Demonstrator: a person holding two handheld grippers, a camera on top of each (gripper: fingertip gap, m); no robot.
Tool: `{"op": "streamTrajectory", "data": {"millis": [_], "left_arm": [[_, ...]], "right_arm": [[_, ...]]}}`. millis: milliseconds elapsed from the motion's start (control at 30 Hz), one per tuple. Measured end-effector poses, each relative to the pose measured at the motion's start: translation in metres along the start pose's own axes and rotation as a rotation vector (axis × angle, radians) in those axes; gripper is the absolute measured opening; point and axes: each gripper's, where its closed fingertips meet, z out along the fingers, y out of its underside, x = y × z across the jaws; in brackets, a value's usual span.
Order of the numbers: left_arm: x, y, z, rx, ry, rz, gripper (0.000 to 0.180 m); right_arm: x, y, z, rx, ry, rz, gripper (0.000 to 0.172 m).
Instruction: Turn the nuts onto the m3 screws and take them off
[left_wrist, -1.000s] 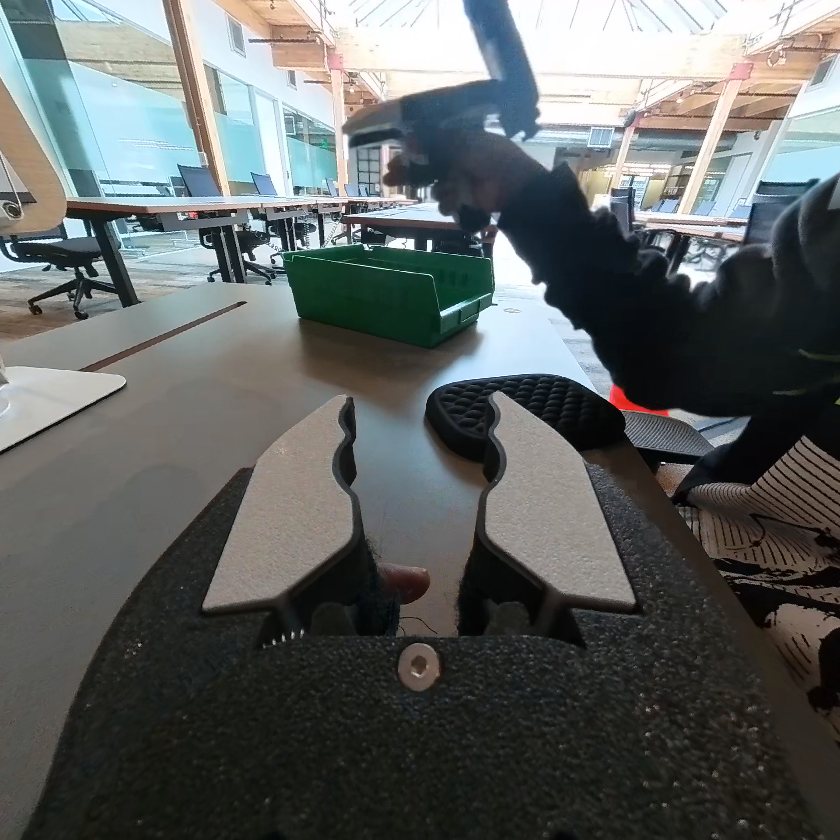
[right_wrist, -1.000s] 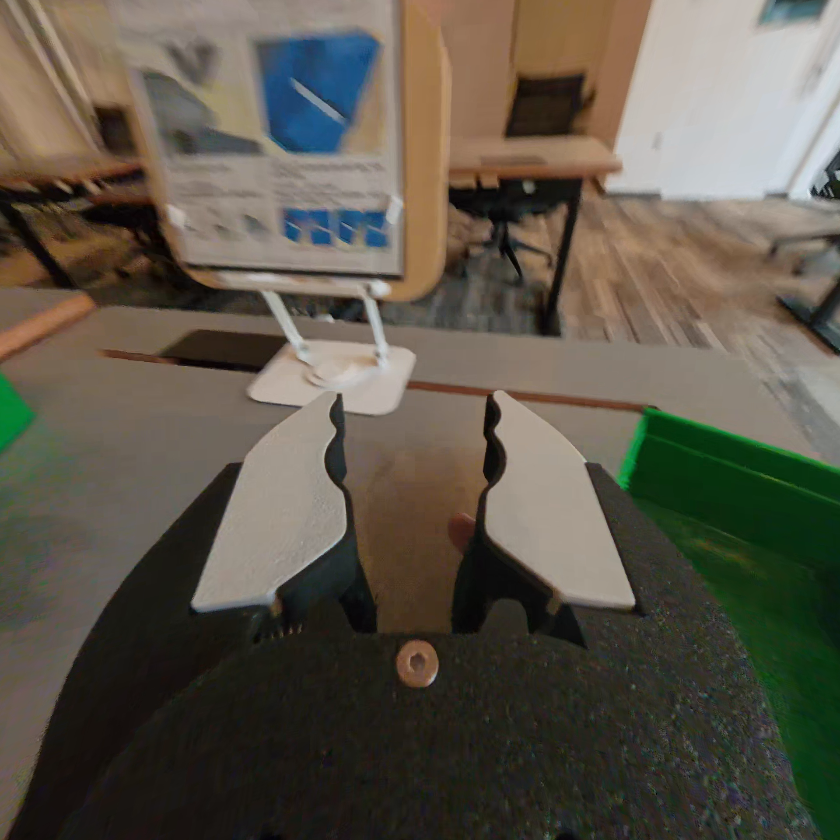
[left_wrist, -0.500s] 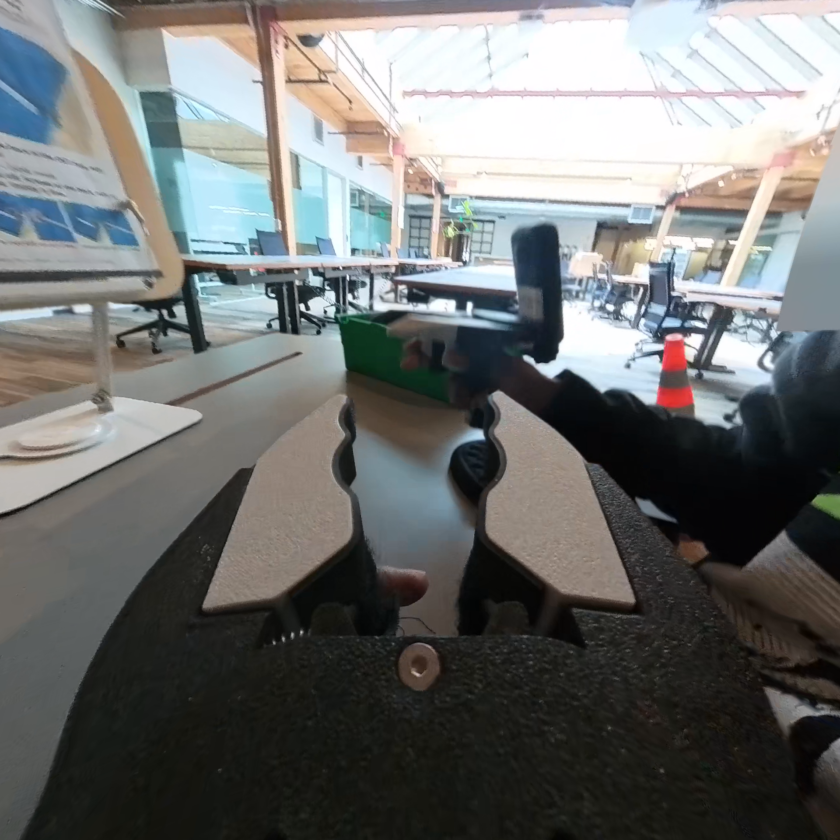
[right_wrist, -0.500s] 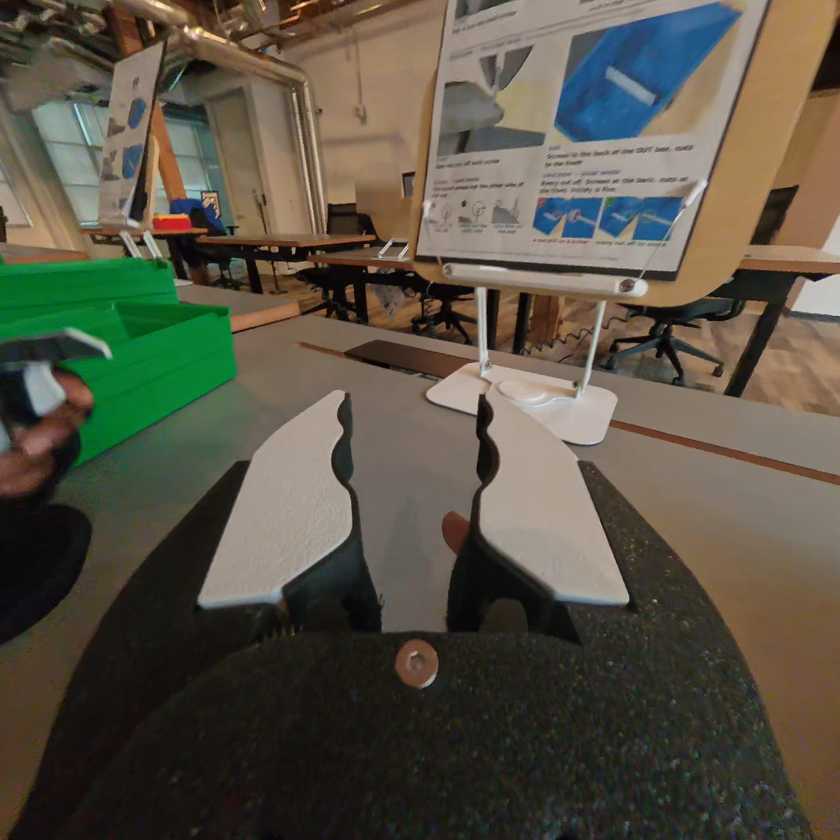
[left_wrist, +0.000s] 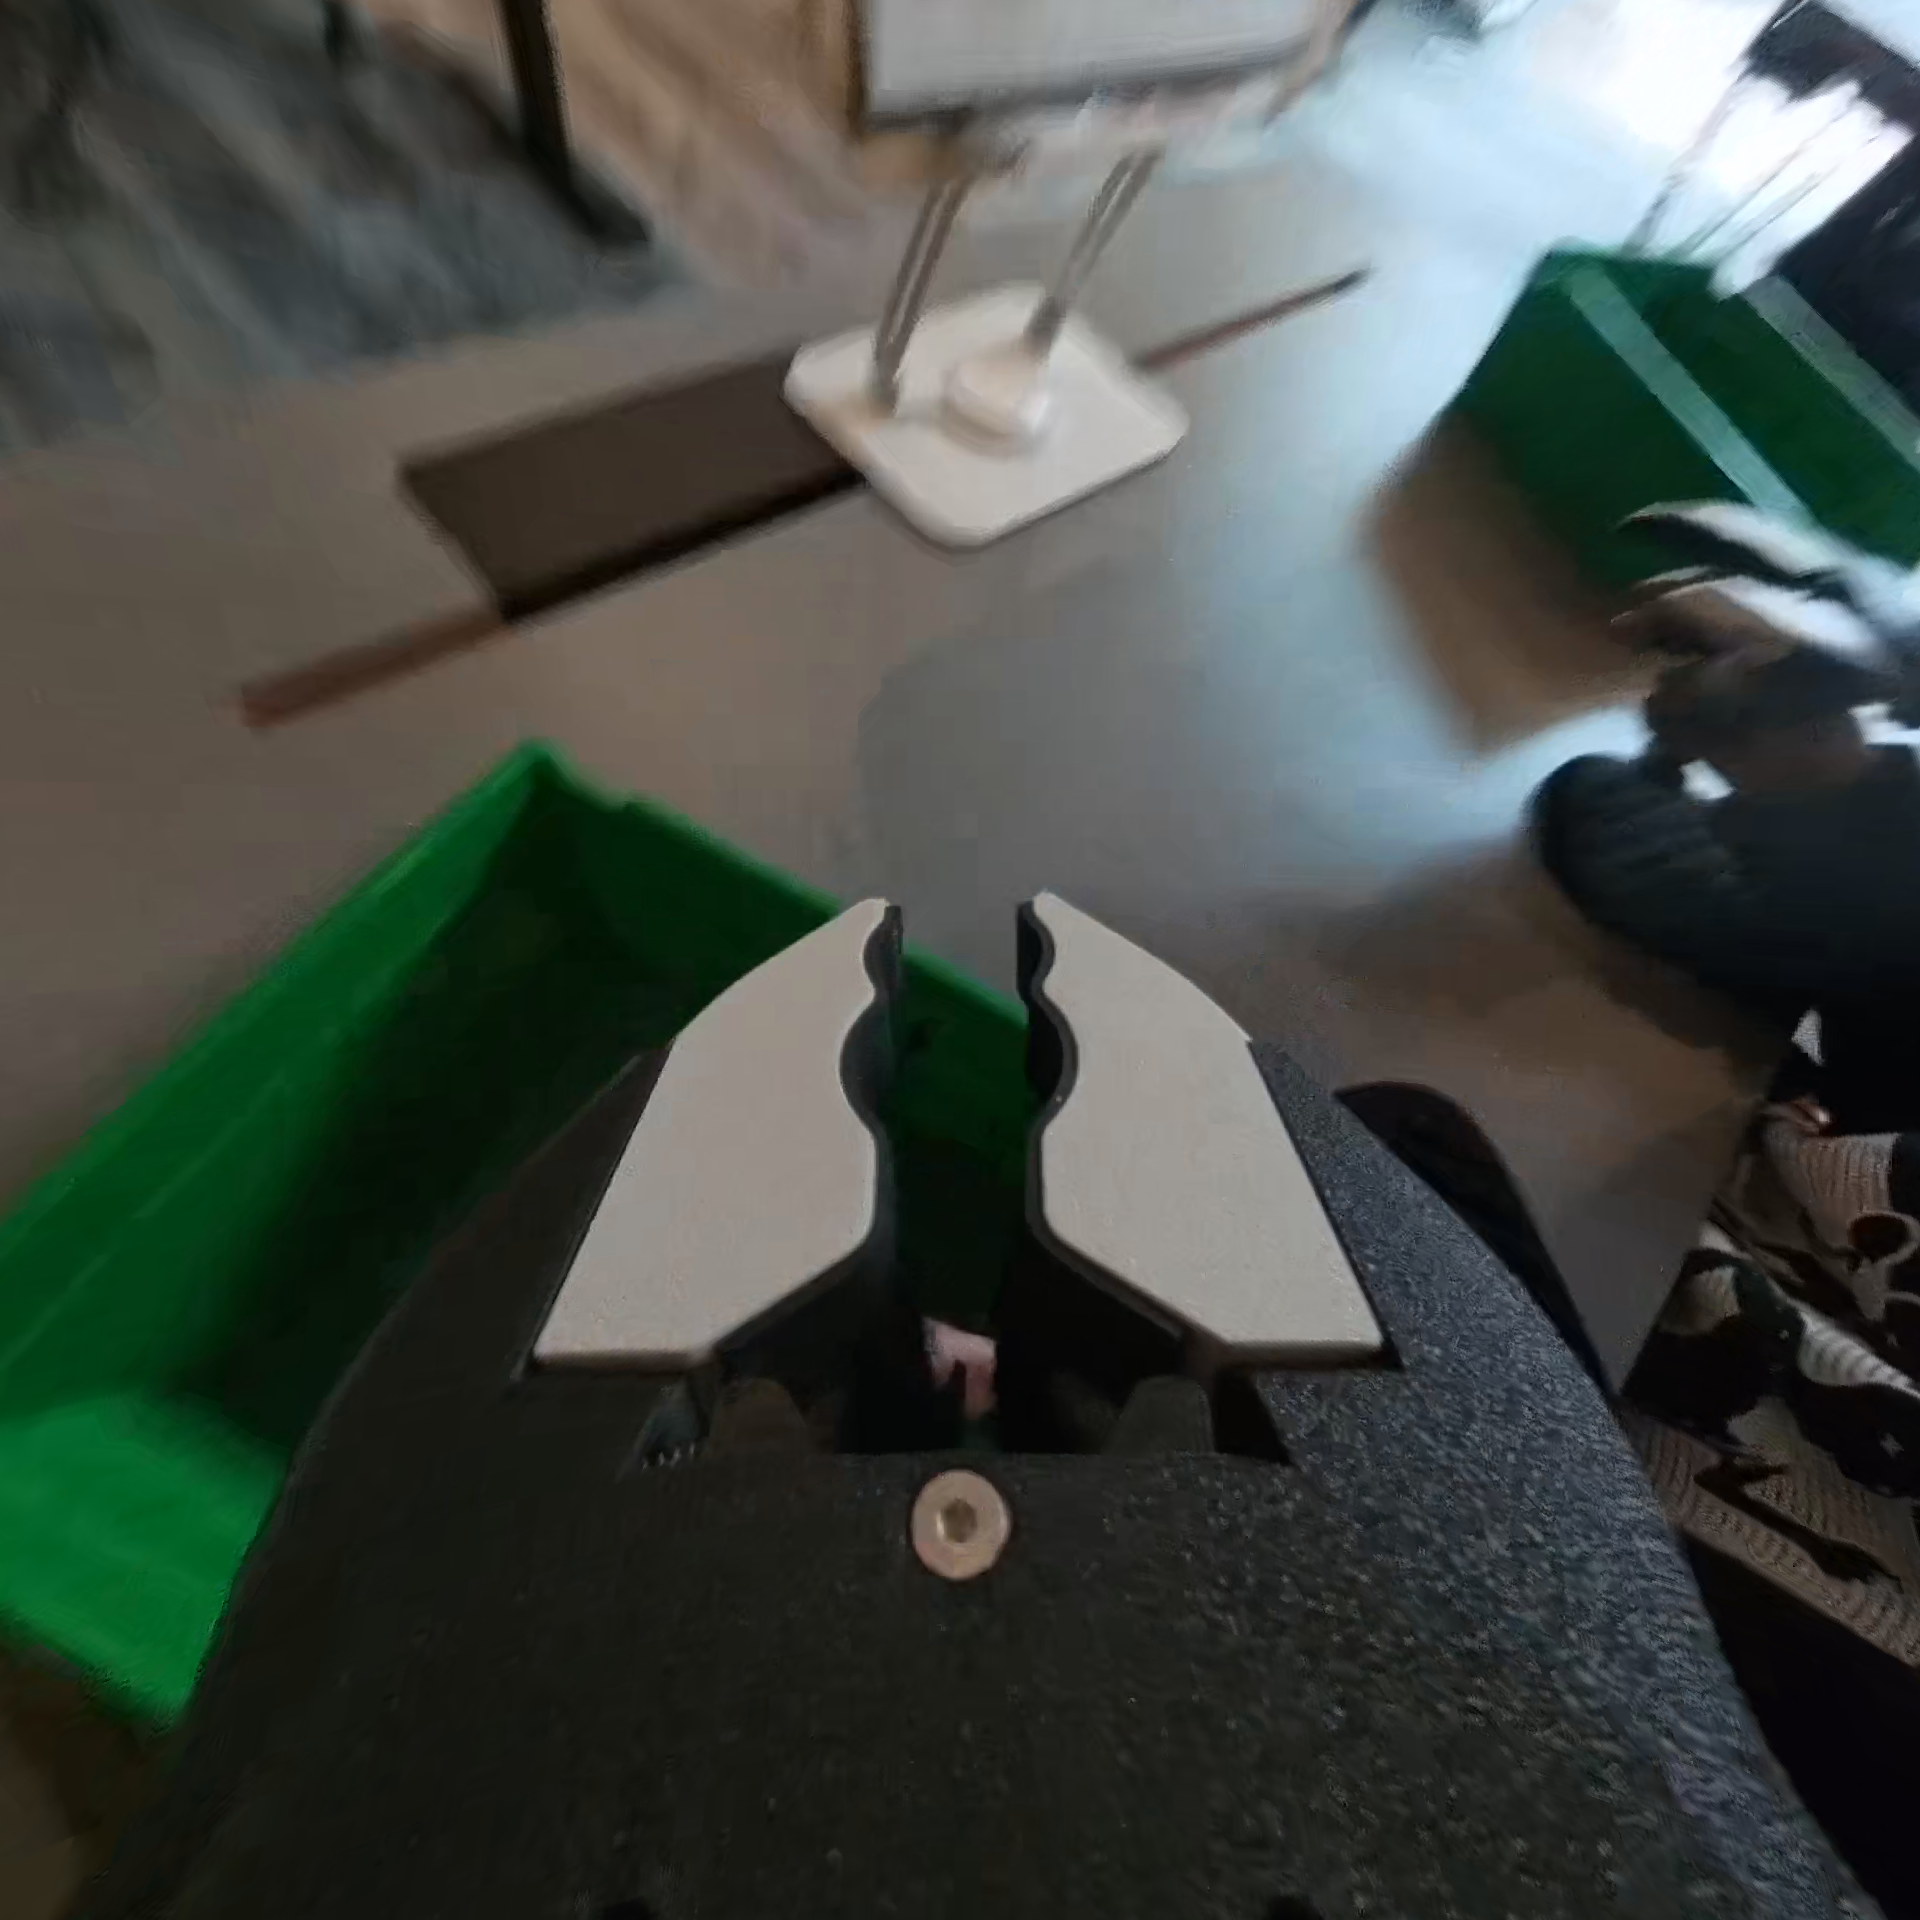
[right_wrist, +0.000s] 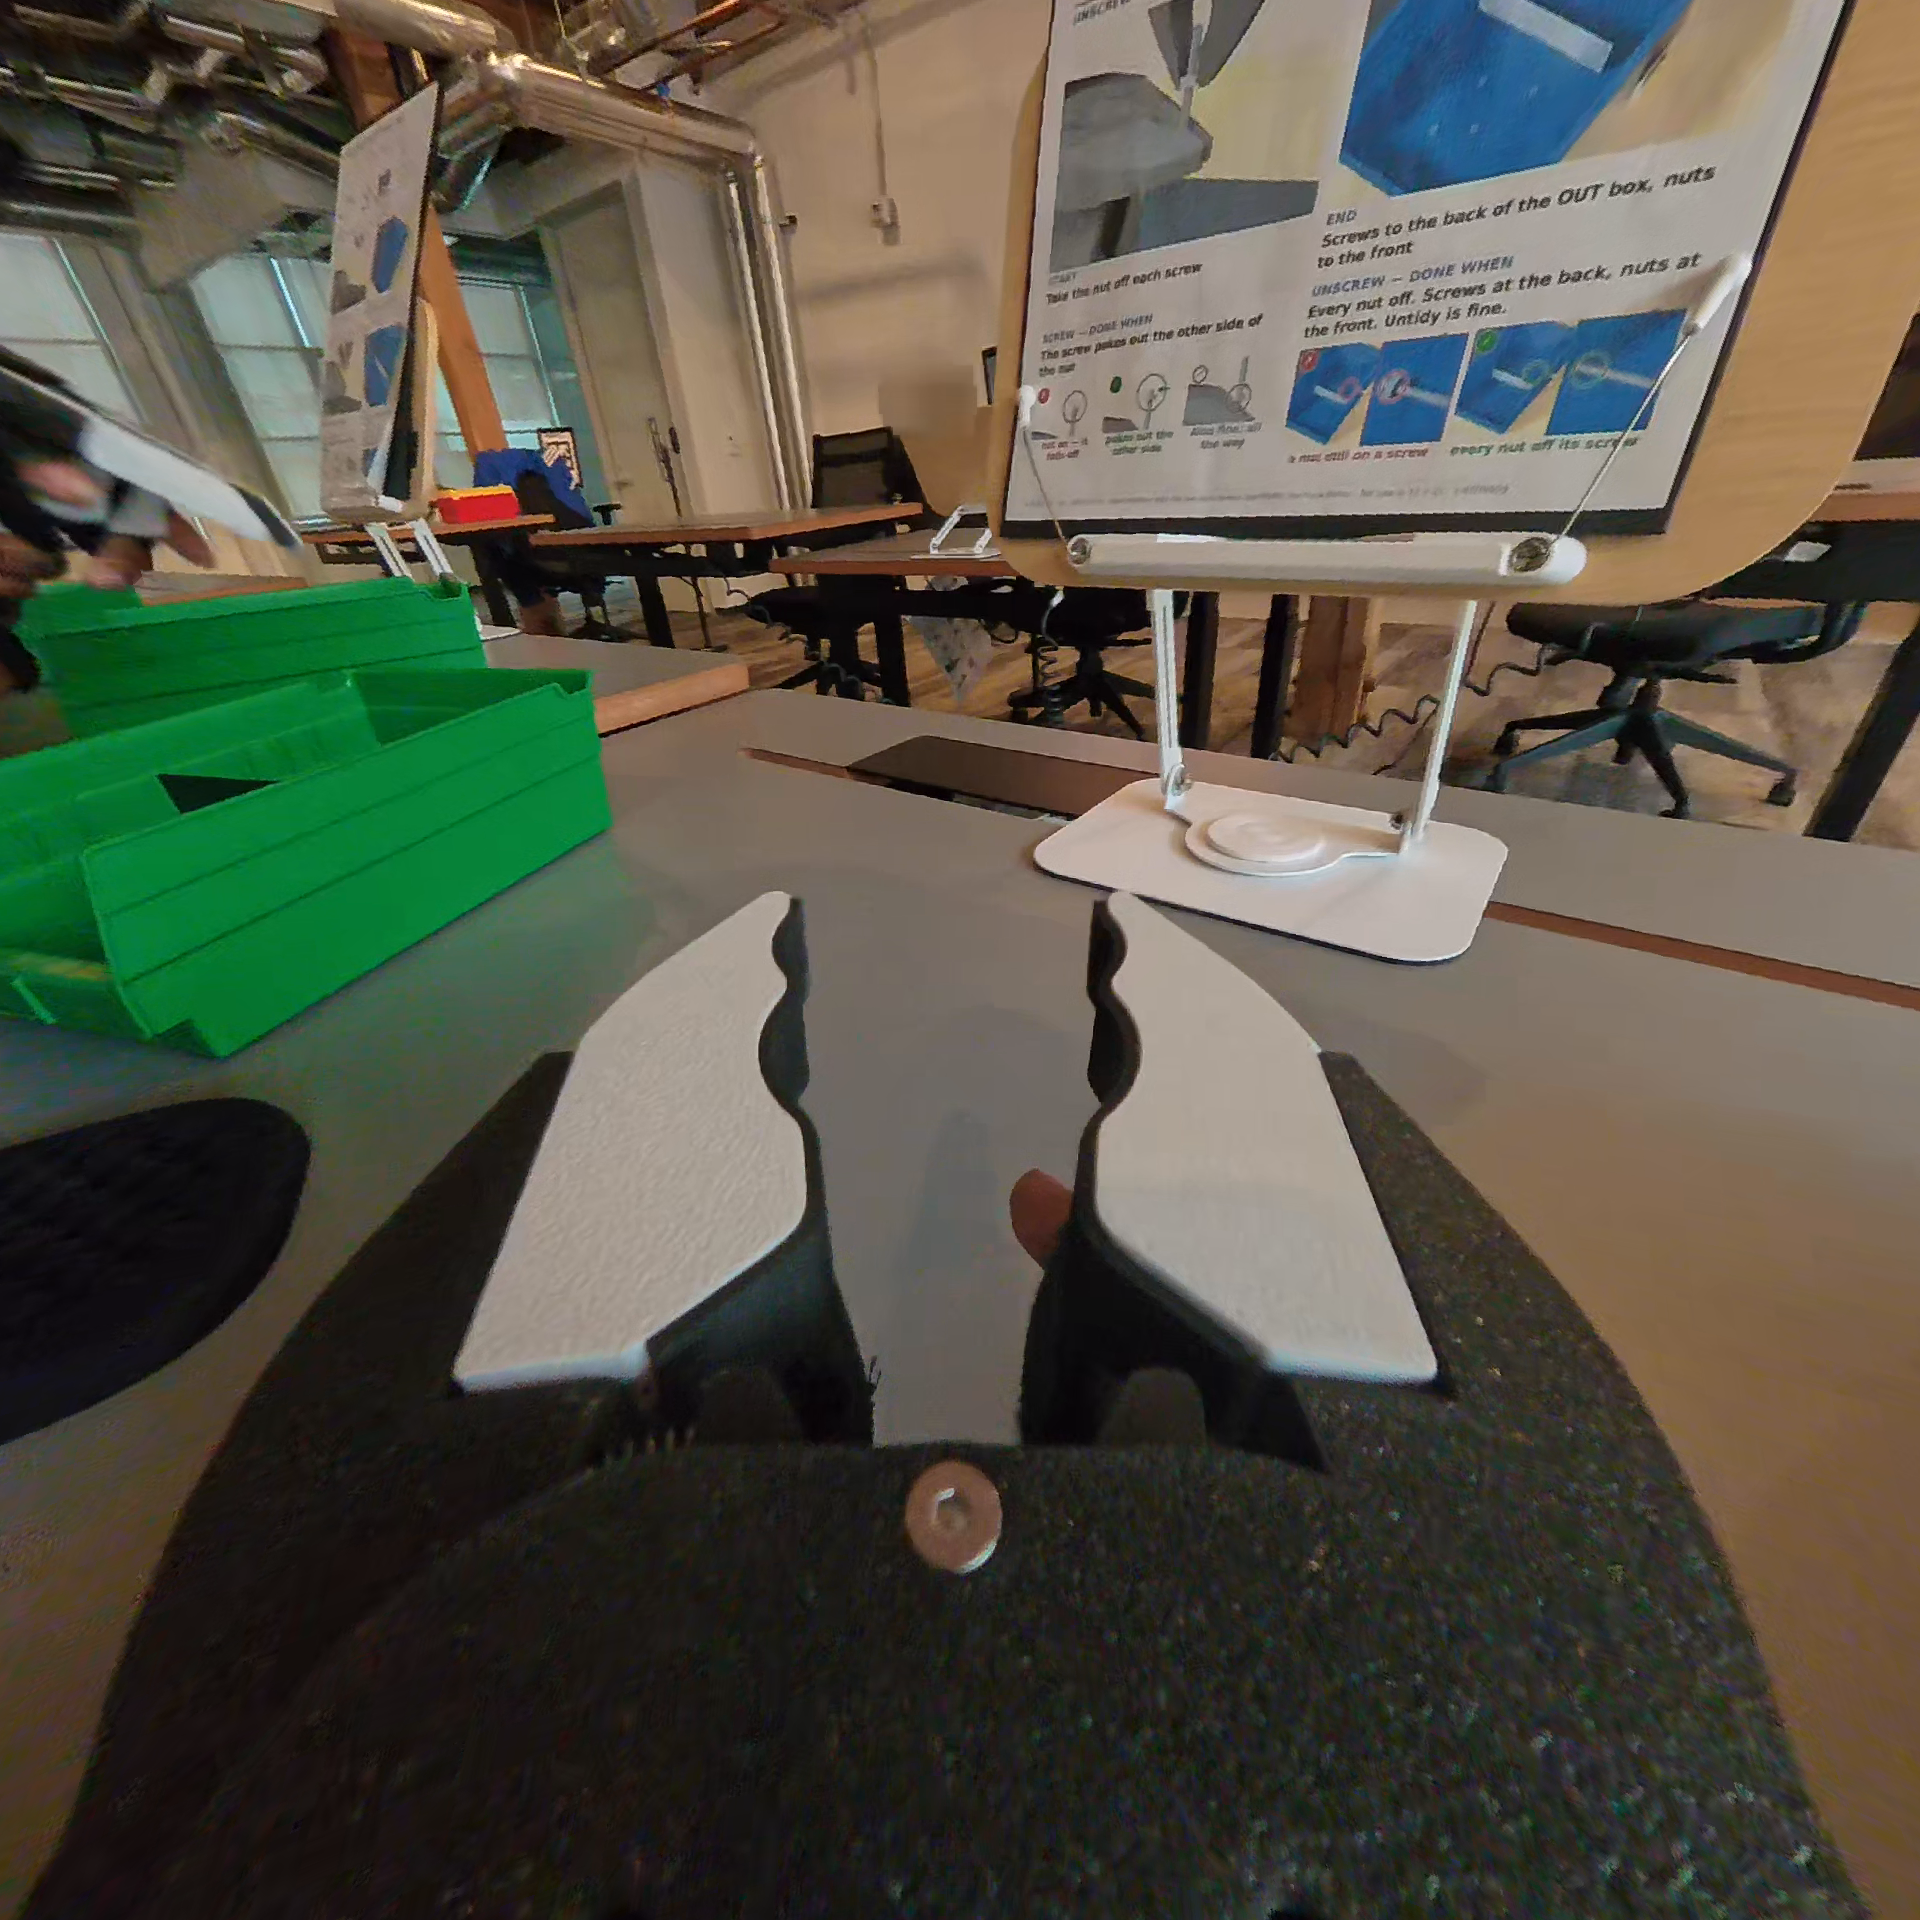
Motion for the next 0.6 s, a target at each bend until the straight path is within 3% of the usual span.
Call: {"op": "streamTrajectory", "data": {"millis": [200, 400, 600], "left_arm": [[-0.076, 0.074, 0.051, -0.428, -0.16, -0.148, 0.011], [-0.124, 0.105, 0.069, -0.626, -0.279, -0.214, 0.009], [-0.135, 0.115, 0.077, -0.674, -0.278, -0.231, 0.007]], "right_arm": [[0.003, 0.004, 0.001, -0.013, -0.003, 0.011, 0.051], [0.001, 0.005, 0.002, -0.02, -0.013, 0.008, 0.051], [0.001, 0.004, 0.001, -0.01, -0.022, 0.02, 0.051]]}}
